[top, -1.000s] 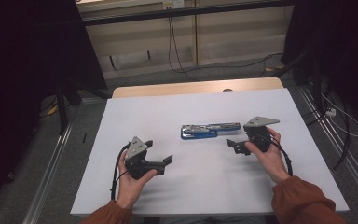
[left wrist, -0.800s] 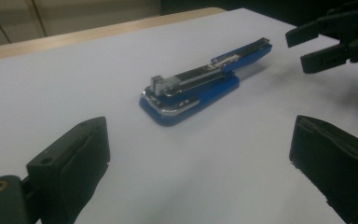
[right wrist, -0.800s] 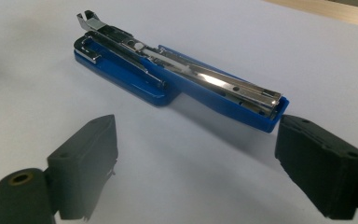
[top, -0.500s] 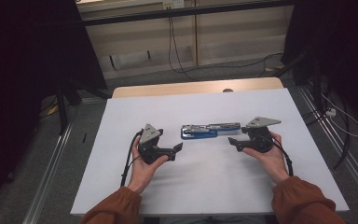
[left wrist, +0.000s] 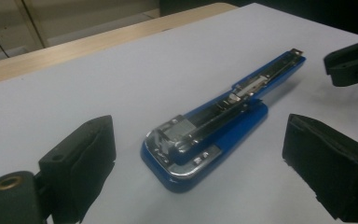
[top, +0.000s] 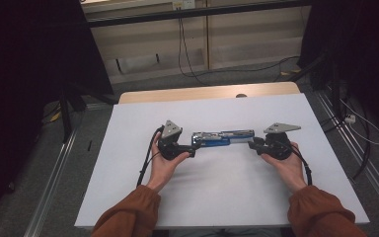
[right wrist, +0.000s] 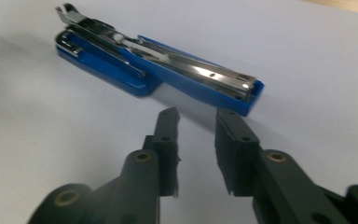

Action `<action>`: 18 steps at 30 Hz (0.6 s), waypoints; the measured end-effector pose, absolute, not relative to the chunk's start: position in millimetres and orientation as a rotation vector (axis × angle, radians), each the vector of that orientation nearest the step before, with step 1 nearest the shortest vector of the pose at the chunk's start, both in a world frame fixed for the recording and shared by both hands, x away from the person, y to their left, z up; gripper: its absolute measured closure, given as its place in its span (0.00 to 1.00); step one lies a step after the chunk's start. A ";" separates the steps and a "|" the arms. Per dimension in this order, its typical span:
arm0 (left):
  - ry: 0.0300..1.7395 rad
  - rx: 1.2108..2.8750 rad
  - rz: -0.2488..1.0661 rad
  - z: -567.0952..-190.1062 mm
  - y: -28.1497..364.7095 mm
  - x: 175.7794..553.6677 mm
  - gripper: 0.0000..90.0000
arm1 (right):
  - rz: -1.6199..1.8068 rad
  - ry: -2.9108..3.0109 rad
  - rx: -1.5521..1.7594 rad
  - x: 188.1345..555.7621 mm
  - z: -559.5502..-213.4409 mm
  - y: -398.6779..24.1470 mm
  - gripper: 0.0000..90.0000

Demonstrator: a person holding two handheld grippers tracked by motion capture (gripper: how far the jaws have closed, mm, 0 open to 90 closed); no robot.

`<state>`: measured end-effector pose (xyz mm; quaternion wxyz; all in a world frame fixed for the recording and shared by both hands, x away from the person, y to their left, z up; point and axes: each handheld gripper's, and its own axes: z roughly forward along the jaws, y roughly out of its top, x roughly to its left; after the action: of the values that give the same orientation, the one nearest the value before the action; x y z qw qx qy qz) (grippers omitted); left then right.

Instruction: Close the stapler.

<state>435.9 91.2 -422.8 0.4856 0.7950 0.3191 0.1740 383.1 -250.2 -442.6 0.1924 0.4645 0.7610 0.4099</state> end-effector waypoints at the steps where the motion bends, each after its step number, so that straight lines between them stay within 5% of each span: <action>1: 0.781 1.924 0.435 -422.2 90.9 438.0 0.12 | 1.157 2.138 1.309 383.9 -443.4 -251.5 0.85; 7: 0.796 1.926 0.456 -425.3 87.9 447.1 0.17 | 1.132 2.145 1.306 384.8 -443.2 -254.1 0.99; 12: 0.794 1.956 0.421 -427.3 92.2 448.1 0.19 | 1.107 2.137 1.319 385.0 -444.0 -255.0 1.00; 18: 0.766 1.994 0.363 -431.8 94.8 448.5 0.53 | 1.098 2.136 1.324 384.8 -445.1 -255.0 1.00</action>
<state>448.5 94.8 -431.8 0.4682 0.8132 0.3124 0.1482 384.8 -255.0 -445.1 0.1981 0.4732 0.7634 0.3926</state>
